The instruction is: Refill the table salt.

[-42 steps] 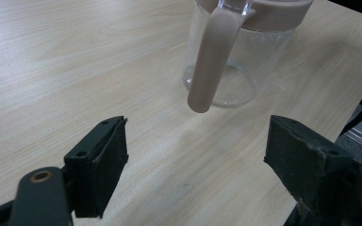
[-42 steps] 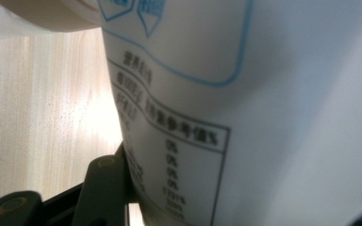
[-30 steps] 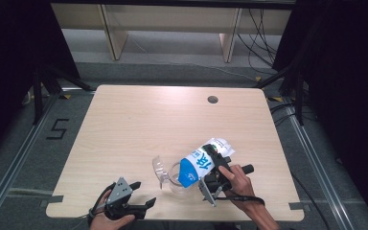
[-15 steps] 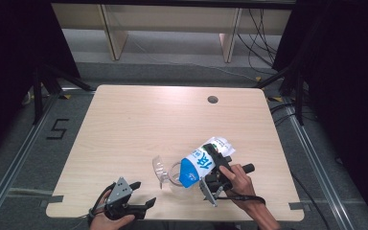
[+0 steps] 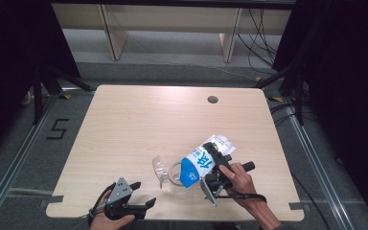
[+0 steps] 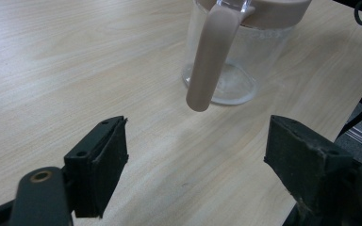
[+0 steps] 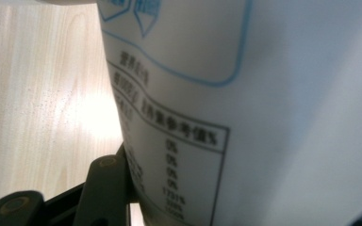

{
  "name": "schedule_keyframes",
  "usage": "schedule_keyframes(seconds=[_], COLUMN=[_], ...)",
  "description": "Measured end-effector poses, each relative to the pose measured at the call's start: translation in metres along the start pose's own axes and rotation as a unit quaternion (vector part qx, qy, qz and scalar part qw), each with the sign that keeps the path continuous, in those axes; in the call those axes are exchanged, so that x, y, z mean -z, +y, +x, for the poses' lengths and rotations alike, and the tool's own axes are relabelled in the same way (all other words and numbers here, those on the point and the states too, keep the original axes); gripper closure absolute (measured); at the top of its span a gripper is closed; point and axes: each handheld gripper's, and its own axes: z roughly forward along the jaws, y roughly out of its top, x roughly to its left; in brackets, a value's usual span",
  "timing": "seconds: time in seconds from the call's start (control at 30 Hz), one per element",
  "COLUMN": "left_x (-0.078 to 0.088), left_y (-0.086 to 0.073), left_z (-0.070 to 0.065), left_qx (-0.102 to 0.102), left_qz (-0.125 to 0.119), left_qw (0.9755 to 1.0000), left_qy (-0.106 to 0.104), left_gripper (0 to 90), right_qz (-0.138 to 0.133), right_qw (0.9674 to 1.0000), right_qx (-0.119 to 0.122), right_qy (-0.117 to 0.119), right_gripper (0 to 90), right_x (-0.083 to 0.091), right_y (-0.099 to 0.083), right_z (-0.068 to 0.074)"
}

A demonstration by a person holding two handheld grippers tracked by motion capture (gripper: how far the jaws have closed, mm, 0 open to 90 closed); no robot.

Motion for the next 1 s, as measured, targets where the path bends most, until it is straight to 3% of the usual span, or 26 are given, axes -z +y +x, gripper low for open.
schedule_keyframes(seconds=[0.23, 0.3, 0.4, 0.47, 0.6, 0.63, 0.7, 0.77, 0.8, 0.83, 0.93, 0.97, 1.0], left_x=[-0.0004, -0.0003, -0.0003, -0.0003, 0.0009, 0.0014, 0.0013, 0.0013, 0.0015, 0.0015, 0.0012, 0.001, 0.001], left_y=[-0.0004, -0.0004, -0.0004, -0.0004, 0.0002, 0.0004, 0.0002, 0.0003, 0.0005, 0.0005, 0.0003, 0.0001, 0.0001], left_z=[-0.0004, -0.0004, -0.0004, -0.0003, -0.0001, 0.0002, -0.0004, -0.0001, 0.0002, 0.0002, 0.0001, -0.0005, -0.0005], left_qx=[0.005, 0.005, 0.006, 0.006, 0.0, -0.002, 0.005, 0.002, -0.003, -0.003, -0.002, 0.003, 0.002], left_qz=[0.0, 0.0, -0.001, -0.001, 0.001, 0.001, -0.001, 0.0, 0.0, 0.0, 0.001, 0.001, 0.002], left_qw=[1.0, 1.0, 1.0, 1.0, 1.0, 1.0, 1.0, 1.0, 1.0, 1.0, 1.0, 1.0, 1.0], left_qy=[0.0, 0.0, 0.0, 0.0, 0.004, 0.004, 0.005, 0.005, 0.004, 0.004, 0.003, 0.005, 0.004], left_gripper=[21.0, 21.0, 21.0, 21.0, 21.0, 21.0, 21.0, 21.0, 21.0, 21.0, 20.9, 20.9, 20.9], right_qz=[0.005, -0.002, -0.002, 0.01, -0.003, 0.009, 0.006, 0.009, 0.008, 0.004, 0.005, -0.002, -0.009], right_qw=[1.0, 0.9998, 0.9998, 0.9998, 1.0, 0.9999, 1.0, 0.9999, 0.9999, 0.9998, 1.0, 0.9996, 0.9992], right_qx=[-0.006, 0.02, 0.018, -0.017, 0.007, -0.008, 0.002, -0.007, -0.005, 0.018, 0.005, 0.029, 0.036], right_qy=[0.002, -0.002, 0.0, 0.004, 0.0, 0.003, 0.005, 0.003, 0.003, 0.0, 0.0, -0.005, -0.01], right_gripper=[50.6, 50.6, 50.6, 50.6, 50.6, 50.6, 50.7, 50.8, 50.9, 50.8, 50.9, 50.8, 50.9], right_x=[0.0002, -0.0008, -0.0008, 0.0007, -0.0009, 0.0007, 0.0003, 0.0009, 0.0009, 0.0005, 0.0004, -0.0003, -0.0008], right_y=[-0.0006, -0.0002, -0.0003, -0.0007, -0.0004, -0.0001, 0.0002, 0.0002, 0.0002, 0.0008, 0.0001, 0.0008, 0.0008], right_z=[0.0007, -0.0029, -0.002, 0.0032, 0.0008, 0.0039, 0.0029, 0.0041, 0.0037, 0.0001, 0.002, -0.0015, -0.0028])
